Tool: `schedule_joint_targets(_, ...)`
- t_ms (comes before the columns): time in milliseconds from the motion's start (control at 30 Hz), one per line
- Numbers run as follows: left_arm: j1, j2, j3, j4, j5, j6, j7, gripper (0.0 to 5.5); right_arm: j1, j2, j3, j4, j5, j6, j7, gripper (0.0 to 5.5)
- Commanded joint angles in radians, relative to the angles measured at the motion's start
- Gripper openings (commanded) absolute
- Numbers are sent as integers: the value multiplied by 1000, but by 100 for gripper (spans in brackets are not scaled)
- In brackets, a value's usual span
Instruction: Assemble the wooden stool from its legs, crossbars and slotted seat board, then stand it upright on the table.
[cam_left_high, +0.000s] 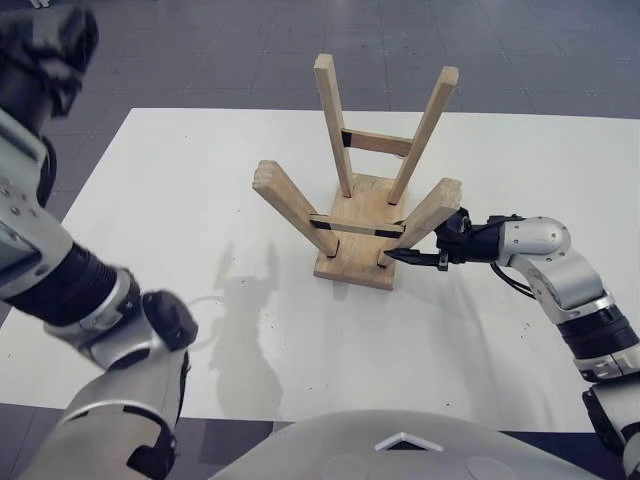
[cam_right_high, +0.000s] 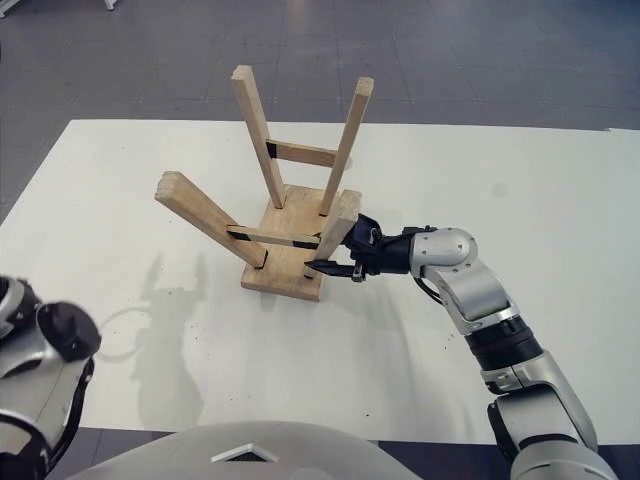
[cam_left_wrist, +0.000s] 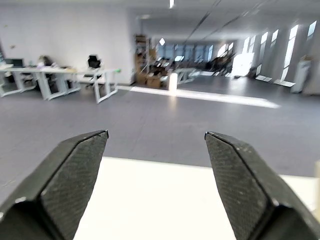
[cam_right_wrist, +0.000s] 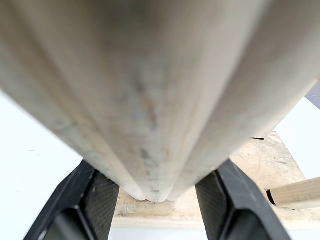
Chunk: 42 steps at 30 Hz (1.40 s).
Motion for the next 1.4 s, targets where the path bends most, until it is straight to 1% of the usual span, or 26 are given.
schedule_joint_targets(33, 339, 25, -205, 76, 100, -170, 46, 362, 129, -99, 136, 131, -206, 136, 17, 205)
schedule_joint_targets(100, 387, 4, -307, 53, 89, -202, 25, 362, 131, -98, 135, 128, -204, 137, 15, 205)
schedule_joint_targets(133, 379, -45, -354, 21, 43, -216, 1, 362, 129, -97, 136, 128, -204, 137, 16, 205)
schedule_joint_targets(200, 328, -184, -455, -65, -86, -243, -49, 362, 126, -94, 139, 127, -204, 138, 17, 205)
schedule_joint_targets(233, 279, -298, -520, -120, -156, -232, -44, 362, 128, -96, 141, 123, -205, 138, 19, 205)
schedule_joint_targets(300, 199, -547, -671, -260, -298, -149, 1, 362, 131, -104, 145, 118, -206, 136, 27, 205)
schedule_joint_targets(333, 194, -645, -734, -333, -377, -89, 16, 362, 130, -107, 146, 116, -207, 137, 31, 205)
schedule_joint_targets(367, 212, -685, -755, -387, -434, -32, 13, 362, 126, -111, 146, 116, -205, 136, 35, 205)
schedule_joint_targets(400, 233, -690, -745, -417, -464, 13, 5, 362, 123, -116, 148, 116, -202, 135, 37, 205)
schedule_joint_targets(467, 270, -600, -699, -416, -435, 46, -21, 362, 123, -126, 146, 117, -196, 130, 42, 205)
schedule_joint_targets(533, 297, -537, -656, -393, -394, 43, -35, 362, 124, -134, 147, 117, -193, 122, 50, 205)
schedule_joint_targets(633, 306, -523, -611, -383, -372, 45, -31, 362, 133, -137, 155, 129, -167, 65, 124, 205)
schedule_joint_targets(700, 309, -505, -594, -381, -376, 52, -34, 362, 138, -112, 162, 203, -166, -35, 176, 205)
schedule_joint_targets(833, 319, -424, -546, -332, -364, 31, -51, 362, 139, -66, 165, 307, -191, -187, 200, 205)
schedule_joint_targets(967, 339, -382, -522, -265, -331, -20, -35, 362, 144, 0, 165, 343, -236, -316, 127, 205)
schedule_joint_targets(1067, 379, -362, -521, -232, -309, -56, -26, 362, 140, 29, 164, 332, -236, -377, 117, 205)
schedule_joint_targets(1200, 405, -318, -522, -171, -298, -115, -42, 362, 106, 45, 160, 313, -217, -394, 120, 205)
schedule_joint_targets(1333, 468, -278, -449, -151, -293, -167, -37, 362, 43, 48, 172, 322, -196, -390, 174, 205)
schedule_joint_targets(1400, 481, -251, -438, -138, -292, -188, -43, 362, 22, 43, 167, 317, -177, -359, 185, 205)
